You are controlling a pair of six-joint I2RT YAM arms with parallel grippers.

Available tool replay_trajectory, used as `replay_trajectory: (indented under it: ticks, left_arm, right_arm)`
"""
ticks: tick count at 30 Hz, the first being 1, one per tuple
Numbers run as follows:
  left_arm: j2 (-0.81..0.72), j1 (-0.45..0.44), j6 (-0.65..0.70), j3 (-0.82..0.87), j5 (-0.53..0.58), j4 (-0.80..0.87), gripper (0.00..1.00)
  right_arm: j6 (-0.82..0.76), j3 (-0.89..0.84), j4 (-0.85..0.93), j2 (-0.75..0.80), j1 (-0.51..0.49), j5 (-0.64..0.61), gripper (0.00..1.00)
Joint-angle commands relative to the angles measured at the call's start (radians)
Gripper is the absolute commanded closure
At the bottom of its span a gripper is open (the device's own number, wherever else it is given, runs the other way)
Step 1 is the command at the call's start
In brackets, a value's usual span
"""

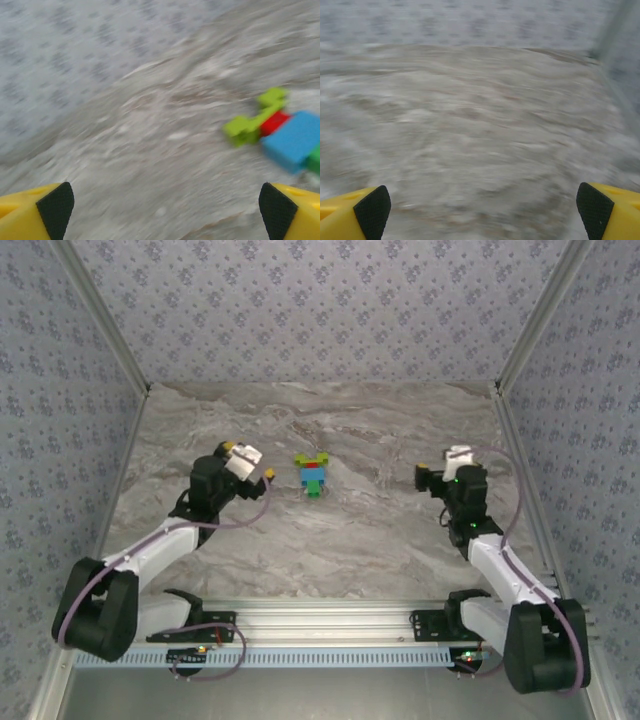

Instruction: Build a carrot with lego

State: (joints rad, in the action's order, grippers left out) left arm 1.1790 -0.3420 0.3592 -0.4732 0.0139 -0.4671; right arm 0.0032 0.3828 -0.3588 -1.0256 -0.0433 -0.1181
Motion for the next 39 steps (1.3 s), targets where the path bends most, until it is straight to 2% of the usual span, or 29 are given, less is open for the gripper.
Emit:
replay_trajectory:
  ticks: [1,2,4,5,8,10,14,16,18,19,23,26,28,39]
  left_arm:
    - [-0.012,0.039,-0.073,0.154,0.175,-0.223,0.03]
    - [-0.001,0.066,-0.101,0.193,0.153,-0.285,0.03]
    - [0.039,0.134,-0.160,0.230,0.093,-0.338,0.03]
    - [0.066,0.151,-0.176,0.240,0.087,-0.378,0.03]
    - [0.139,0.167,-0.173,0.226,0.064,-0.435,0.03]
    - [0.197,0.184,-0.187,0.229,0.084,-0.505,0.03]
    - [0.249,0.251,-0.273,0.232,0.104,-0.568,0.03]
    - [0.311,0.303,-0.316,0.214,0.048,-0.592,0.02]
    - [0.344,0.340,-0.334,0.174,-0.024,-0.553,0.03]
    - [0.329,0.342,-0.336,0.157,-0.022,-0.492,0.03]
    - [0.345,0.342,-0.348,0.138,0.000,-0.476,0.03]
    - [0.354,0.347,-0.377,0.059,0.051,-0.341,0.02]
    - [0.354,0.374,-0.390,0.065,0.008,-0.354,0.02]
    - [0.353,0.370,-0.387,0.060,0.005,-0.343,0.02]
  right_arm:
    - [0.050,-0.076,-0.201,-0.086,0.046,-0.065,0.00]
    - [0.061,-0.082,-0.244,-0.133,0.060,-0.070,0.00]
    - [0.075,-0.054,-0.274,-0.208,0.100,0.030,0.00]
    - [0.062,-0.053,-0.308,-0.239,0.098,0.036,0.00]
    - [0.049,-0.028,-0.331,-0.305,0.099,0.012,0.00]
    - [0.049,-0.047,-0.424,-0.359,0.102,-0.009,0.00]
    - [0.053,-0.015,-0.396,-0.395,0.107,-0.005,0.00]
    - [0.048,-0.005,-0.386,-0.402,0.103,-0.008,0.00]
    - [0.031,0.001,-0.393,-0.420,0.093,0.006,0.00]
    - [0.020,0.000,-0.421,-0.448,0.092,0.032,0.00]
    - [-0.024,-0.003,-0.464,-0.493,0.060,0.037,0.00]
    - [-0.023,-0.007,-0.473,-0.496,0.058,0.031,0.00]
    - [-0.022,-0.004,-0.466,-0.496,0.062,0.038,0.00]
    - [-0.017,0.001,-0.457,-0.495,0.072,0.064,0.00]
